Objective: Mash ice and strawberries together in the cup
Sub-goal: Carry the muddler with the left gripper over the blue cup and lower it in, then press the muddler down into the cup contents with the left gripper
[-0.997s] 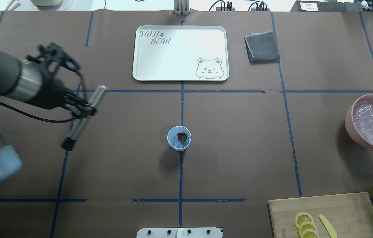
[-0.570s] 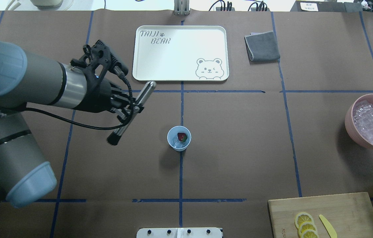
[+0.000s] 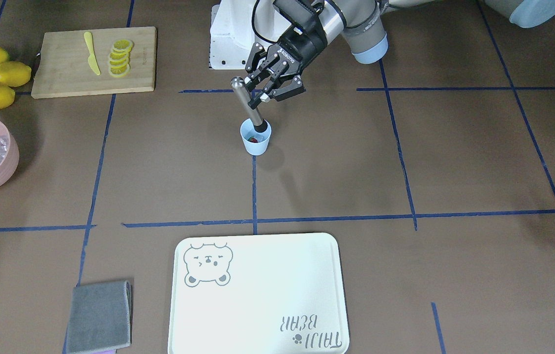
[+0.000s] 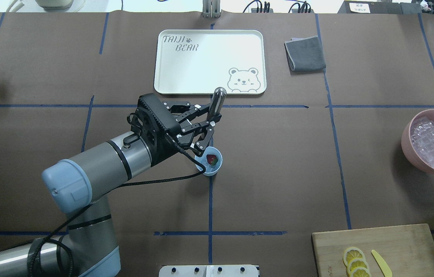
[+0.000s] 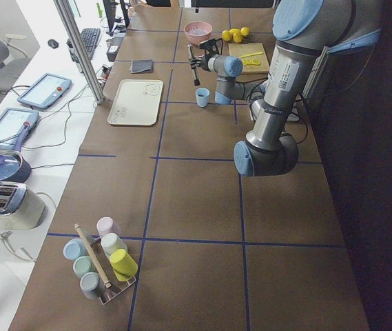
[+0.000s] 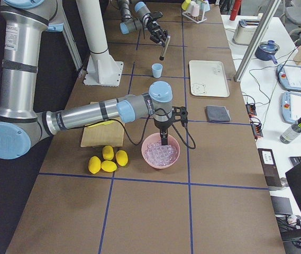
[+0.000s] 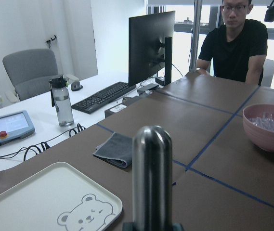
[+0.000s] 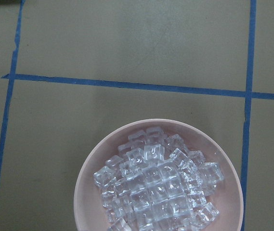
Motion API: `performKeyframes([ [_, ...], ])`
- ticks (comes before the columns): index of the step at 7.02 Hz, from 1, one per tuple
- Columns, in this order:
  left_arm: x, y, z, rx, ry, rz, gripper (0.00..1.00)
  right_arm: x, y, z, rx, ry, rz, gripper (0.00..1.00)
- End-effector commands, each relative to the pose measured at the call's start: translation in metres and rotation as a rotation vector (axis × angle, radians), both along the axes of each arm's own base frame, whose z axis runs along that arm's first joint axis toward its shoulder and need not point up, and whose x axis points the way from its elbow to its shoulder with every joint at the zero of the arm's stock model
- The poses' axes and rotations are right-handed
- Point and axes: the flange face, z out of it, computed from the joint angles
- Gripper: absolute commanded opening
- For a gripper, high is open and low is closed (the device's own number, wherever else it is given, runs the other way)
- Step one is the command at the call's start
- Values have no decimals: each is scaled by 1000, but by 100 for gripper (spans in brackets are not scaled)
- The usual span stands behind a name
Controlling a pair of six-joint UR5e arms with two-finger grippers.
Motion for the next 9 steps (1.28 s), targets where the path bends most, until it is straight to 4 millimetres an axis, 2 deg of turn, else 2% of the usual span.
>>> performKeyframes([
  [1,15,14,10,12,36,24,1,0,1,1,-1,0,0,99],
  [3,30,27,18,2,32,33,1,0,1,2,-5,1,1,99],
  [5,32,26,22,4,20,26,2,0,1,3,-7,2,0,99],
  [7,50,25,43,22,2,23,2,1,3,5,-10,2,0,99],
  [9,57,24,55,20,-11,24,2,1,3,7,-15,3,0,99],
])
